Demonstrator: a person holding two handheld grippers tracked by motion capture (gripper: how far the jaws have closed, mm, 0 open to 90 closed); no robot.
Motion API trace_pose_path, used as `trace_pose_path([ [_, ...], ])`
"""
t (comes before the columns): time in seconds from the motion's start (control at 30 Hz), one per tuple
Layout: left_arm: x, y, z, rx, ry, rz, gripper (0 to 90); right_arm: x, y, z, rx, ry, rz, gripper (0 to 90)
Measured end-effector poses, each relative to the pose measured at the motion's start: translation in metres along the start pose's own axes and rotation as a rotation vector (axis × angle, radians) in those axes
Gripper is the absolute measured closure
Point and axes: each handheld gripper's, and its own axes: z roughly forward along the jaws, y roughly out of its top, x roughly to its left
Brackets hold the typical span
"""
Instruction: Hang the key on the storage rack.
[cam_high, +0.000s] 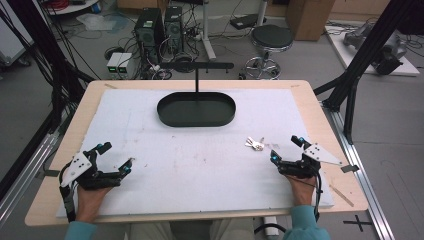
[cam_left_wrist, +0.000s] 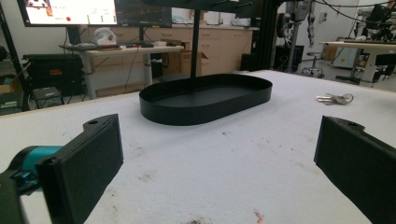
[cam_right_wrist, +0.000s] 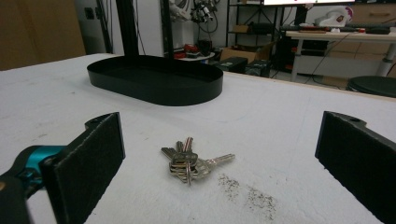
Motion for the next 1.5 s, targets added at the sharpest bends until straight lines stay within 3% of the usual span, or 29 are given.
trace_pose_path([
  [0.2,0.0,0.0,0.0,-0.001,0.007,-0.001,1.7,-0.001,-0.001,-0.002,-0.022,0.005,0.014,0.5],
  [0.8,-0.001,0.0,-0.001,-0.008,0.008,0.006,1.7,-0.001,0.0,-0.001,-0.016,0.007,0.004,0.5],
  [0.9,-0.001,0.0,-0.001,-0.008,0.008,0.007,1.7,-0.002,0.006,-0.001,0.033,0.02,-0.005,0.5],
  [1.17,-0.001,0.0,-0.001,-0.008,0.008,0.004,1.7,-0.009,0.05,0.011,0.224,0.137,-0.05,0.5],
  [1.33,0.0,0.0,-0.001,-0.008,0.009,0.006,1.7,-0.013,0.075,0.025,0.326,0.177,-0.108,0.6],
  [1.5,0.0,0.0,-0.001,-0.008,0.008,0.005,1.7,-0.012,0.088,0.041,0.444,0.22,-0.166,0.6],
])
